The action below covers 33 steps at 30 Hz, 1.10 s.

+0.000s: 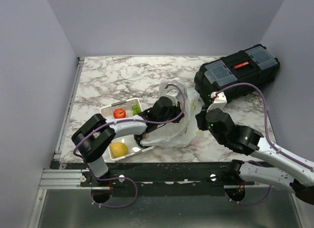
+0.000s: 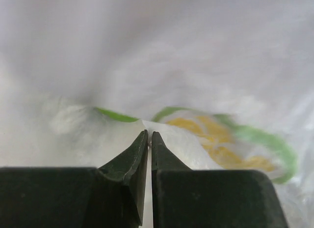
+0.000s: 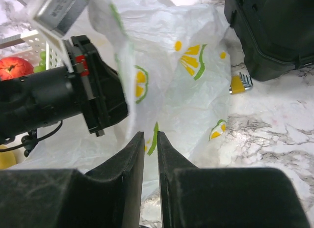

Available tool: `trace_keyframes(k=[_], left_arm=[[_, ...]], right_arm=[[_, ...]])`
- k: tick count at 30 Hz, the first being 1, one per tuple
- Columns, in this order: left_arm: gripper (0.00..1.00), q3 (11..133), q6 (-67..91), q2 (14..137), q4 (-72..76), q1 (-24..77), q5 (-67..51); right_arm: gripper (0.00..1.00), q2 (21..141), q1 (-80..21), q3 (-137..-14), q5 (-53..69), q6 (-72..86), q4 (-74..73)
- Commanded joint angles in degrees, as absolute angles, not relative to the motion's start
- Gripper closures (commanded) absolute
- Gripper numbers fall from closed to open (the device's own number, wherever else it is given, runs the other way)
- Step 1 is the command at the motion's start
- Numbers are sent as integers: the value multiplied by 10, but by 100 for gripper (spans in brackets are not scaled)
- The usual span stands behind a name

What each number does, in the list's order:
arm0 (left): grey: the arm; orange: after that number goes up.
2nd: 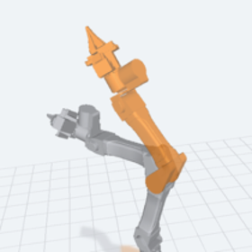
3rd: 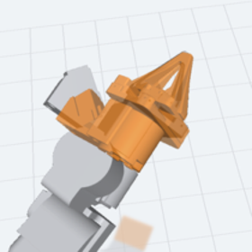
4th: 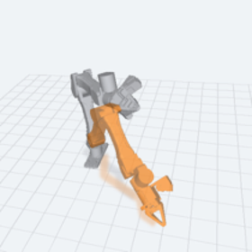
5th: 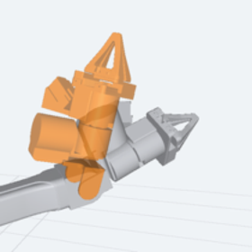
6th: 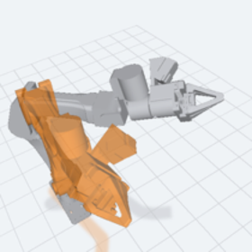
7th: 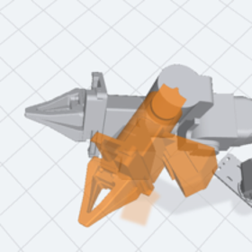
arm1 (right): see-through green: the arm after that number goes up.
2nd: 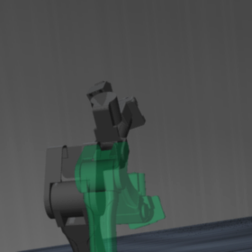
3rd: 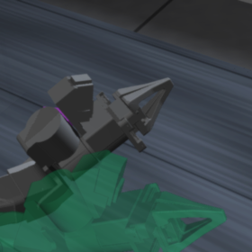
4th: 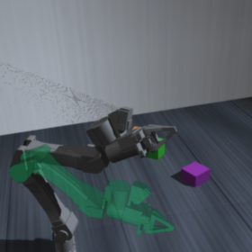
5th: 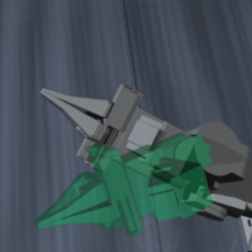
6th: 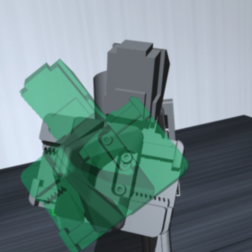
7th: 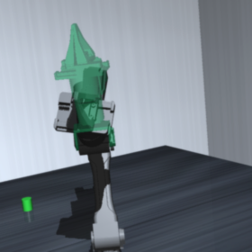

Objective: Take the fake fruits out of the plastic bag

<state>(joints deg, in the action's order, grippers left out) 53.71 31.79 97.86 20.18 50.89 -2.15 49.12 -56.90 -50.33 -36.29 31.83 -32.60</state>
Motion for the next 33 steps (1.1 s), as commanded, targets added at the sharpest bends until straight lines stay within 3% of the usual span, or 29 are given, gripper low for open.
trace_keyframes(k=[1, 6, 9, 14, 19, 24, 29, 33], left_arm=[[95, 512, 328, 921, 172, 510, -30], [95, 496, 316, 878, 148, 510, -35], [97, 514, 311, 879, 113, 510, -47], [97, 517, 337, 888, 130, 510, -83], [75, 517, 356, 900, 135, 505, -104], [54, 491, 356, 869, 144, 495, -107], [47, 465, 349, 837, 136, 481, -132], [44, 435, 334, 795, 125, 476, -123]], right_arm=[[81, 466, -569, -482, -399, 335, -311], [78, 464, -569, -485, -408, 332, -311], [55, 473, -569, -482, -385, 328, -301], [35, 511, -569, -472, -314, 337, -259], [21, 505, -569, -448, -250, 353, -188], [20, 516, -569, -428, -244, 372, -174], [20, 516, -569, -411, -231, 387, -143], [37, 531, -569, -397, -271, 401, -137]])
